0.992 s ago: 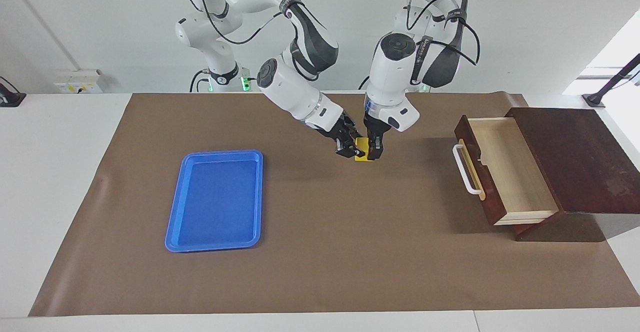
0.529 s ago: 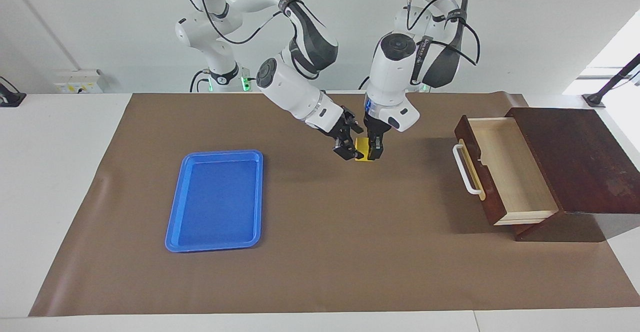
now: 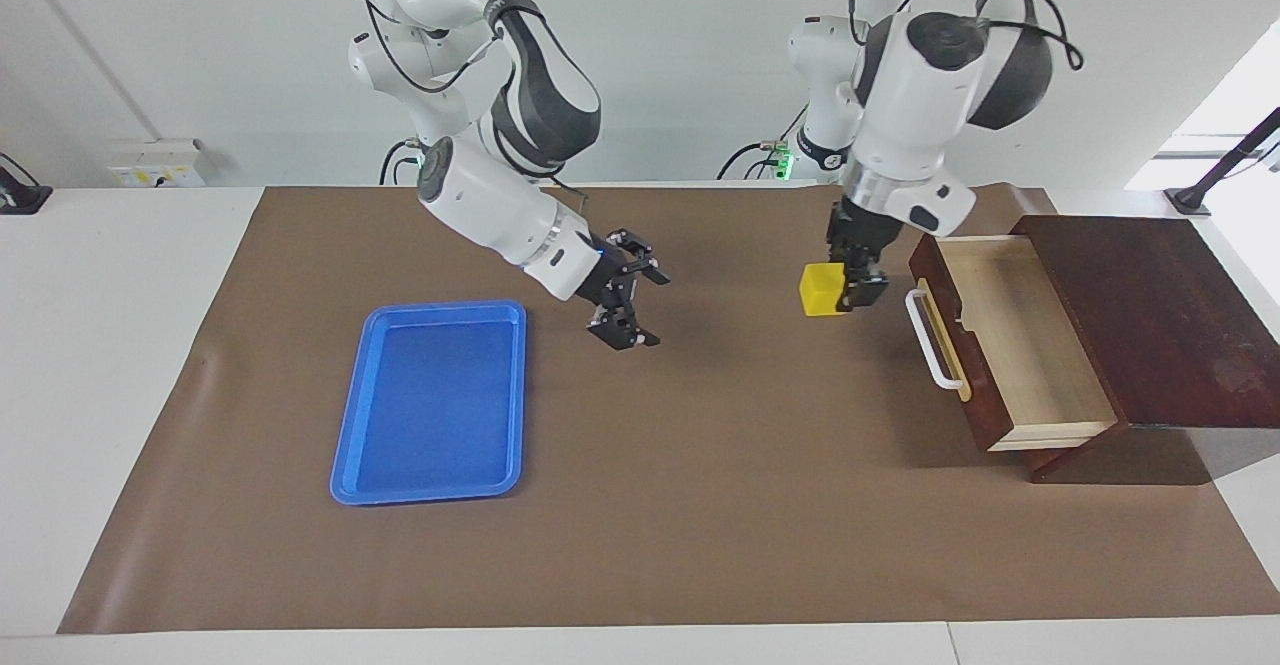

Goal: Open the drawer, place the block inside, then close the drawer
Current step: 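Lower the block into the drawer with the left gripper while the right gripper withdraws, then push the drawer shut with the left gripper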

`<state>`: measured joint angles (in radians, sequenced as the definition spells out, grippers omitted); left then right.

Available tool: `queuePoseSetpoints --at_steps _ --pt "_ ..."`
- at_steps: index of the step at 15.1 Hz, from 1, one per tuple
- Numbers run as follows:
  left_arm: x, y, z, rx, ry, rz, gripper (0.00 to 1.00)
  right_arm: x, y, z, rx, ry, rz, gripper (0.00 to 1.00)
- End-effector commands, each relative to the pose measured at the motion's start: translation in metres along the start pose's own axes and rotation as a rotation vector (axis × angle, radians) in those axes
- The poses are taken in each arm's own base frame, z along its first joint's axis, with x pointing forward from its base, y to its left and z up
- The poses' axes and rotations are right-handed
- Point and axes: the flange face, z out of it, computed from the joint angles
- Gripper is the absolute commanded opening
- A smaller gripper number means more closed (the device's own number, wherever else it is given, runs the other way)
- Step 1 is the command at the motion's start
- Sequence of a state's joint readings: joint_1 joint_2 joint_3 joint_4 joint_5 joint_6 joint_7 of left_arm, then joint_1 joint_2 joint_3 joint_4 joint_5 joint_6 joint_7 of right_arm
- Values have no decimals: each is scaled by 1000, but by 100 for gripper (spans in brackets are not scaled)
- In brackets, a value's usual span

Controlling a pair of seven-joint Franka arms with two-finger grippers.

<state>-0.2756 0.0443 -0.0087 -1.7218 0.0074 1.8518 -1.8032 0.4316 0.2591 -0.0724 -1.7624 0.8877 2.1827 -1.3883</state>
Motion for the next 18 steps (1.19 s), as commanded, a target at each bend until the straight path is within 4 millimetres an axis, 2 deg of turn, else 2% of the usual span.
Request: queuePoseSetpoints --at_steps 1,4,6,8,10,12,14,17,18 --pt "76 7 -8 21 3 35 0 -20 14 -53 -37 -96 93 100" --pt "170 11 -4 0 6 57 0 -40 27 -106 -138 -217 204 100" --pt "204 8 14 -7 6 60 0 -57 37 -141 -217 -280 280 100" --pt "206 7 45 -10 7 54 0 -79 39 -188 -289 -367 369 100" --pt "201 0 68 -4 6 48 0 -95 32 -225 -314 -411 445 100" --pt "197 -5 86 1 5 37 0 -104 20 -251 -336 -461 544 100" --pt "205 -11 101 -7 8 10 0 -108 3 -278 -396 -519 689 100" --pt "208 -12 106 -5 10 17 0 -103 -24 -306 -463 -614 929 100" --pt "210 -11 104 -5 10 14 22 -98 -32 -319 -480 -628 1034 100"
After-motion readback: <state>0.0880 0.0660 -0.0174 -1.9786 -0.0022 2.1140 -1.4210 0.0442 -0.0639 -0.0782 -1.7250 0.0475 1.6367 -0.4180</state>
